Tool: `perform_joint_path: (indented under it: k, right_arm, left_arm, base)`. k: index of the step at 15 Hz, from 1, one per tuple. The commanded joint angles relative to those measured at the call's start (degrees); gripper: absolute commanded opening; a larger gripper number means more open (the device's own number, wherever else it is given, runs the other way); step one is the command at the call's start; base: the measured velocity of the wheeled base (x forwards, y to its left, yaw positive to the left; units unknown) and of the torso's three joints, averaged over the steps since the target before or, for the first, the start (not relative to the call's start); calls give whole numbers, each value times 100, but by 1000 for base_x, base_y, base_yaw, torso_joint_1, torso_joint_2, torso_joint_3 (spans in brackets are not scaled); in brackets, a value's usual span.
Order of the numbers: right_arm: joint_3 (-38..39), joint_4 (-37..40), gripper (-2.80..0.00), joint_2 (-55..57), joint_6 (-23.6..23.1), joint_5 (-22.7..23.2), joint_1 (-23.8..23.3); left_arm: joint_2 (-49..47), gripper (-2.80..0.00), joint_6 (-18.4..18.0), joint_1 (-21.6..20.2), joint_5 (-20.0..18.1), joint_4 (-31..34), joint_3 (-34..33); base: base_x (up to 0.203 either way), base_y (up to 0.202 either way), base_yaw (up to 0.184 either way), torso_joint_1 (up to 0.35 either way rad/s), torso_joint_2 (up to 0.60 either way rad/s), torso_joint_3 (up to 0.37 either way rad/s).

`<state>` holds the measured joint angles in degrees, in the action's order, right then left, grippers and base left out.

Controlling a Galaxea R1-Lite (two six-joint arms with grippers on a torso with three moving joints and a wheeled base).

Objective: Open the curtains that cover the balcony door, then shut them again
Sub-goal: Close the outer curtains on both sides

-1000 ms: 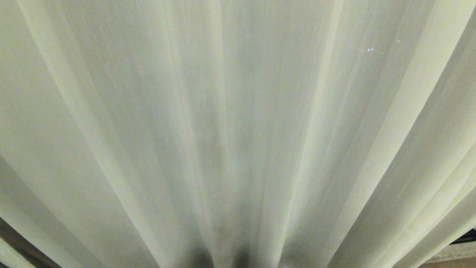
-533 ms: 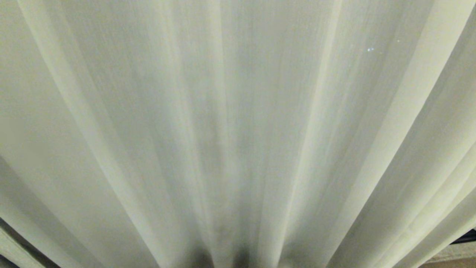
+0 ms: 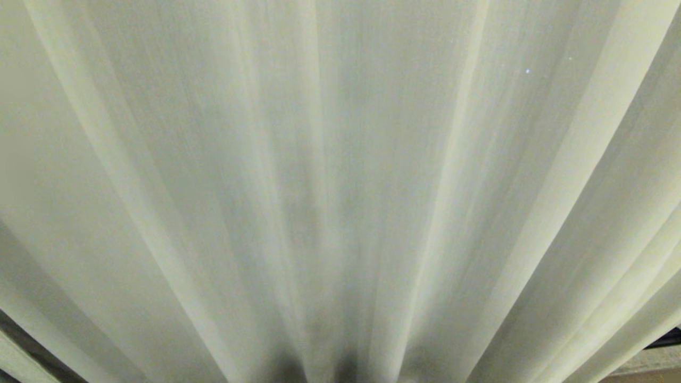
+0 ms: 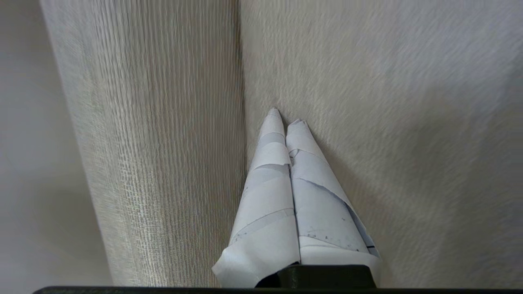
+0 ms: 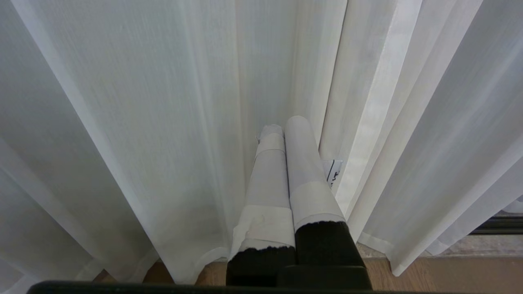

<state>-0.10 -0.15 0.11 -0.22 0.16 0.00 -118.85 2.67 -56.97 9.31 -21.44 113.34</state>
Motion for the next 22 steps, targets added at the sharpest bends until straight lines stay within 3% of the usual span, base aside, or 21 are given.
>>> perform_joint_path:
  k: [1, 4, 5, 18, 22]
  right_arm:
    - [1, -3, -280, -2, -4, 2, 0]
    - [1, -3, -280, -2, -4, 2, 0]
    - [1, -3, -280, -2, -4, 2, 0]
    - [1, -3, -280, -2, -4, 2, 0]
    - [1, -3, -280, -2, -4, 2, 0]
  left_arm:
    - [63, -280, -3, -1, 9, -13, -7]
    - [63, -280, -5, -2, -3, -4, -54]
    - [55, 0, -3, 1, -4, -22, -57]
    - [204, 0, 13, -25, -23, -25, -102]
    - [1023, 0, 100, -31, -26, 33, -1248]
  base:
    - [0, 0, 0, 0, 0, 0]
    - [0, 0, 0, 0, 0, 0]
    - [0, 0, 0, 0, 0, 0]
    - [0, 0, 0, 0, 0, 0]
    - [0, 0, 0, 0, 0, 0]
